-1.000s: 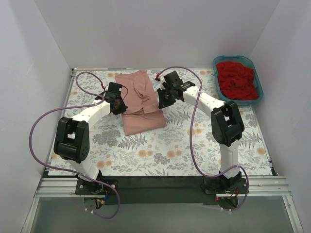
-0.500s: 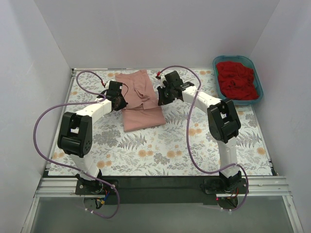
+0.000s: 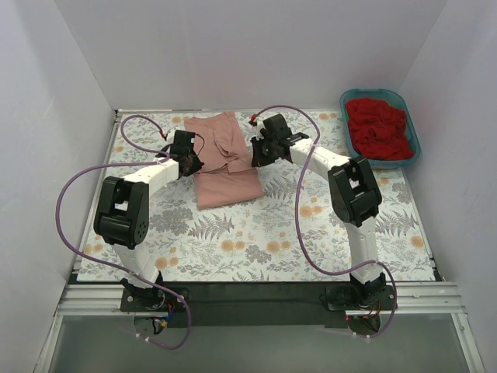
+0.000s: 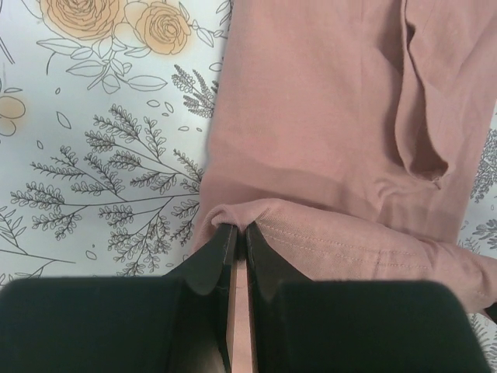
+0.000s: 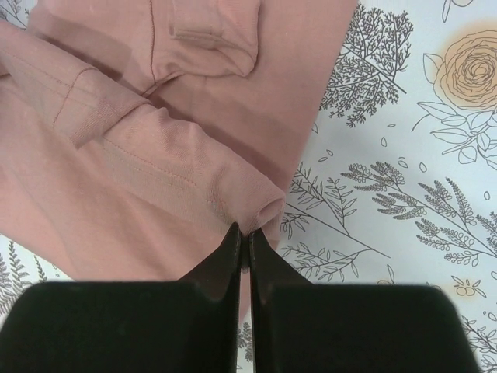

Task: Fold and stack the t-shirts
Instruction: Fold the tshirt

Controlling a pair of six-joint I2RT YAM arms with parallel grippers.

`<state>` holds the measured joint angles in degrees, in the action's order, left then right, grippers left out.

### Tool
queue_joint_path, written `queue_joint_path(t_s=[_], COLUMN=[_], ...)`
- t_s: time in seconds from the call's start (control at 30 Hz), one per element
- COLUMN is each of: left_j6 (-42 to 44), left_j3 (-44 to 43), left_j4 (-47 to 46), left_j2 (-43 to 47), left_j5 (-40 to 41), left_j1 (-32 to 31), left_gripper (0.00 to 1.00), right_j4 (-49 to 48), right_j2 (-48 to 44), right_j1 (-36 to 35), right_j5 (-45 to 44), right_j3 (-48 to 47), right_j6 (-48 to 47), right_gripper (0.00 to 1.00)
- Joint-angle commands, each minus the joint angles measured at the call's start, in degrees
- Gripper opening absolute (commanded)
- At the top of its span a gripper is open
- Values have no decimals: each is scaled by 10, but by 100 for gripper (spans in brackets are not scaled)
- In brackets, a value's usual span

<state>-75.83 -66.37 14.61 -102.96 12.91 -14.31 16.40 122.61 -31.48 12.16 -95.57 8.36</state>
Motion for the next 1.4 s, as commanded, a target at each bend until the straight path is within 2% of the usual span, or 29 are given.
queue_joint_path(t_s=[0.0, 0.47, 0.53, 0.57, 0.6, 0.7, 0.77, 0.83, 0.93, 1.03, 1.1, 1.13, 1.17, 1.37], left_j6=[0, -31, -31, -32, -32, -34, -35, -44, -58, -75, -87, -101, -106, -119], left_j3=[-3, 9, 10, 10, 10, 12, 12, 13, 21, 37, 54, 56, 57, 55], left_j4=[-27, -35, -34, -34, -34, -28, -18, 2, 32, 51, 50, 50, 48, 41], left_j2=[-2, -40, -42, -39, -34, -3, 19, 55, 100, 137, 148, 149, 145, 65], left_j5=[28, 54, 49, 48, 47, 51, 56, 63, 69, 79, 73, 65, 58, 13], left_j1=[9, 12, 12, 13, 12, 12, 12, 9, -12, -58, -83, -100, -109, -149], left_gripper=[0, 0, 7, 11, 19, 30, 45, 56, 61, 62, 58, 54, 46, 22], right_j4=[-31, -61, -61, -61, -62, -61, -60, -61, -67, -78, -95, -101, -114, -141], right_j2=[7, 45, 44, 42, 38, 19, -3, -30, -64, -92, -102, -105, -105, -62], right_j1=[6, 9, 10, 10, 10, 10, 9, 7, -1, -17, -29, -32, -35, -44], right_j5=[-6, -10, -17, -14, -13, -17, -29, -46, -63, -71, -69, -67, -61, 2], right_j3=[-23, -32, -37, -37, -37, -33, -20, -7, 27, 64, 88, 93, 99, 88], right_j6=[3, 4, 6, 7, 9, 10, 17, 24, 31, 39, 47, 49, 52, 75], right_gripper=[1, 2, 4, 13, 16, 30, 38, 41, 42, 38, 25, 22, 18, 14])
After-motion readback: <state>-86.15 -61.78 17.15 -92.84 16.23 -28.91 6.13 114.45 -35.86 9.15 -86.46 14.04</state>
